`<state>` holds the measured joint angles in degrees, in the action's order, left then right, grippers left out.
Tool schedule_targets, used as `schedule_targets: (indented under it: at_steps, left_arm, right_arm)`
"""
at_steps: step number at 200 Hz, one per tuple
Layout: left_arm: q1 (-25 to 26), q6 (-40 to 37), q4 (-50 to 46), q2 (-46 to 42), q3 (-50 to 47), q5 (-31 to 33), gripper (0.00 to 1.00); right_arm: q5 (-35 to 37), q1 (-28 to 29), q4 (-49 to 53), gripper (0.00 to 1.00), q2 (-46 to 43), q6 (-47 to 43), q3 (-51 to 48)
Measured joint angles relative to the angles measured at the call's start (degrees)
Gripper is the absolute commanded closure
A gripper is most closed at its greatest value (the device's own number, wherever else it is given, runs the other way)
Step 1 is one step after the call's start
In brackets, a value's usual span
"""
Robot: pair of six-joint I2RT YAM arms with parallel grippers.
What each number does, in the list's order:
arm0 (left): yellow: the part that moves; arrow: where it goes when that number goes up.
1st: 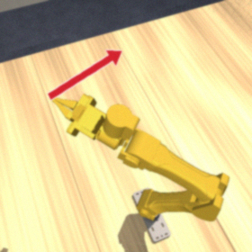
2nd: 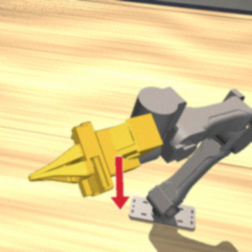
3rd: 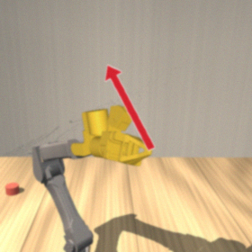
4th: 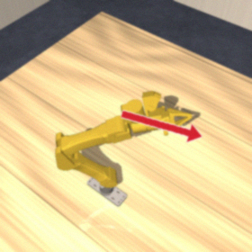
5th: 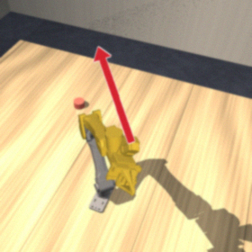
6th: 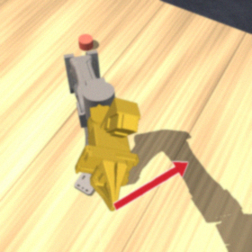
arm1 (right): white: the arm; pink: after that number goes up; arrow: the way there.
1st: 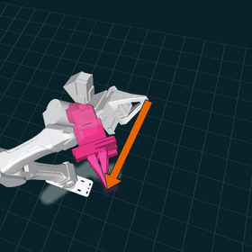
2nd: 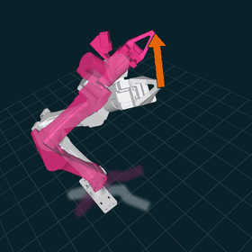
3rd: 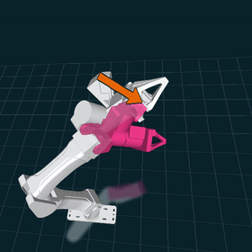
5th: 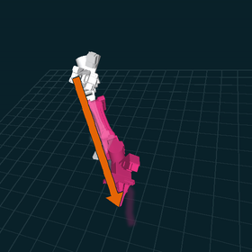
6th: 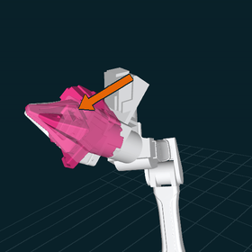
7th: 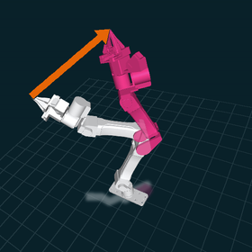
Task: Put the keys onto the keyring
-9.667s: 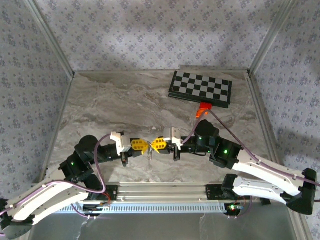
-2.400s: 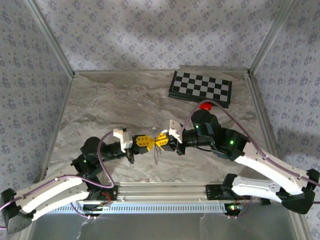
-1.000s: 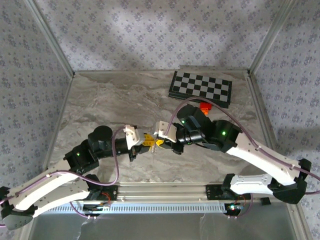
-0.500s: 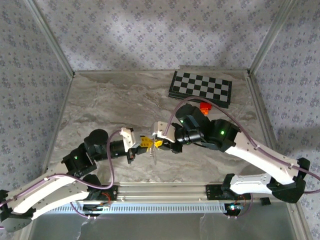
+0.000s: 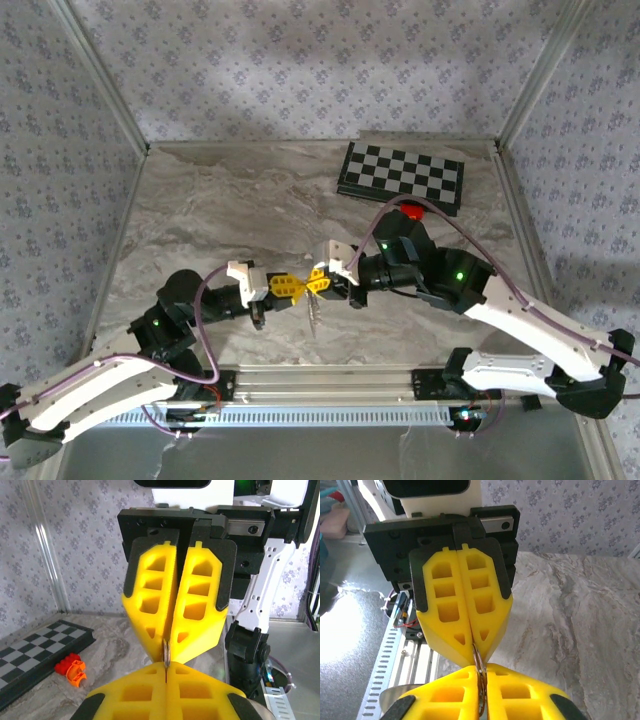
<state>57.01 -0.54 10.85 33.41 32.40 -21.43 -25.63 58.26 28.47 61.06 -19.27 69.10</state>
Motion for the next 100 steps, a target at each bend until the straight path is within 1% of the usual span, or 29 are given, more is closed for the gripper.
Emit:
schedule_targets:
  at_steps: [9, 23, 53, 58, 67, 77, 100]
  left_arm:
    - [0.0, 0.2, 0.72, -0.09, -0.24, 0.0, 1.0]
    - [0.0, 0.46, 1.42, -0.17, -0.57, 0.0, 1.0]
    - [0.0, 0.44, 1.01, -0.28, -0.55, 0.24, 1.0]
    - [0.0, 0.24, 0.44, -0.15, -0.37, 0.48, 0.98]
    - [0.0, -0.48, -1.44, 0.26, 0.26, 1.16, 0.93]
    - [0.0, -1.4, -4.07, 0.96, 1.38, 2.23, 0.91]
    - [0.0, -3.72, -9.25, 2.08, 3.41, 5.2, 0.9]
  right_arm:
    - [-0.37, -0.02, -0.11, 0.91, -0.04, 0.02, -0.02]
    - [-0.61, -0.09, -0.33, 1.0, -0.11, 0.26, -0.02]
    - [-0.33, 0.0, -0.2, 1.0, -0.13, 0.31, -0.07]
    - [0.0, 0.17, -0.02, 1.0, -0.09, 0.22, -0.04]
    - [1.27, 0.72, 0.96, 1.0, 0.35, -0.26, 0.28]
    - [3.02, 1.33, 2.43, 1.0, 1.11, -0.94, 1.25]
    - [7.56, 2.84, 6.51, 1.0, 3.72, -2.86, 4.24]
